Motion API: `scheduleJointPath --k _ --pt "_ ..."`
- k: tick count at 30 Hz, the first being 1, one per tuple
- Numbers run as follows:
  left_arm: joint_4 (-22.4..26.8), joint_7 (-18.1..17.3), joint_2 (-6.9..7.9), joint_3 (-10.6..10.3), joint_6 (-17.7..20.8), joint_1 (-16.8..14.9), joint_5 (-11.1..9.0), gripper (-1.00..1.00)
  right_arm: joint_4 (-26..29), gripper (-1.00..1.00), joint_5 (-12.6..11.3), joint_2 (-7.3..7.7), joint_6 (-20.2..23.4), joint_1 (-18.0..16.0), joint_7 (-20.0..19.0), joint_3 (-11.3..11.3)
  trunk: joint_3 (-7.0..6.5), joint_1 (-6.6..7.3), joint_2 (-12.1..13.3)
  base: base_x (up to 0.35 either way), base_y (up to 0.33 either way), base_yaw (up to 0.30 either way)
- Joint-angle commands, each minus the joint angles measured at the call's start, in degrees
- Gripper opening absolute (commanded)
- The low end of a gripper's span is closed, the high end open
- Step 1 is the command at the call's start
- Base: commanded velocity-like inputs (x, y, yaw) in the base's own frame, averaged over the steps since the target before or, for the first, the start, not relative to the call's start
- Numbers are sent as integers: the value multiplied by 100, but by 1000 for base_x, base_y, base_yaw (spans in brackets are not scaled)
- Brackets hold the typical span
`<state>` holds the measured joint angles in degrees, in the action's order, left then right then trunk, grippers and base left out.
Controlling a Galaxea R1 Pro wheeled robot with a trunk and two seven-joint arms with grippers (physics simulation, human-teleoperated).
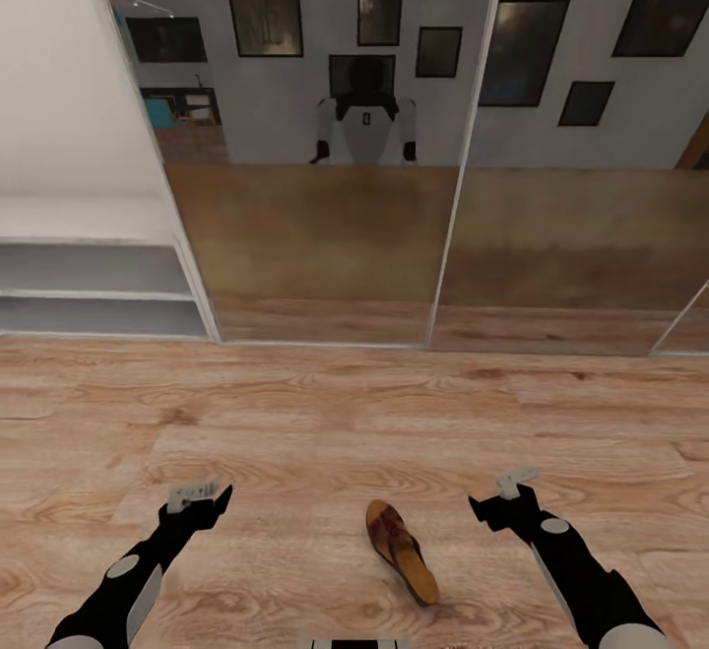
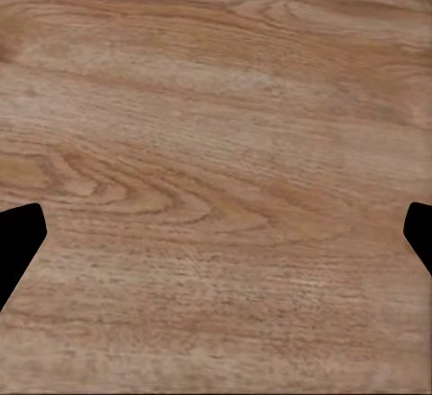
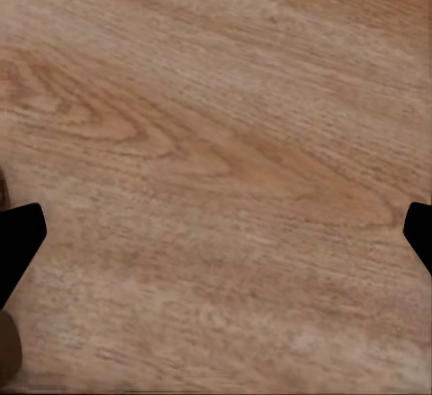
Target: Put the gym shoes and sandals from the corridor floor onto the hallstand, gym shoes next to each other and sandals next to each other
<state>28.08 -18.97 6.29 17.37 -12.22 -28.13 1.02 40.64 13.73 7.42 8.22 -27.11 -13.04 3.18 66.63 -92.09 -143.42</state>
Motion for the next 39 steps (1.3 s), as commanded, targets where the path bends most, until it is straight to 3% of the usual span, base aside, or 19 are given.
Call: scheduleJointPath --k 1,39 --pt "26 -49 -5 43 -6 -1 12 100 6 100 60 -4 22 0 -46 25 4 3 -2 -201 -238 275" --pt "92 -45 -14 47 0 -9 3 100 -12 100 68 -13 22 -1 -49 25 4 3 -2 -52 -72 278"
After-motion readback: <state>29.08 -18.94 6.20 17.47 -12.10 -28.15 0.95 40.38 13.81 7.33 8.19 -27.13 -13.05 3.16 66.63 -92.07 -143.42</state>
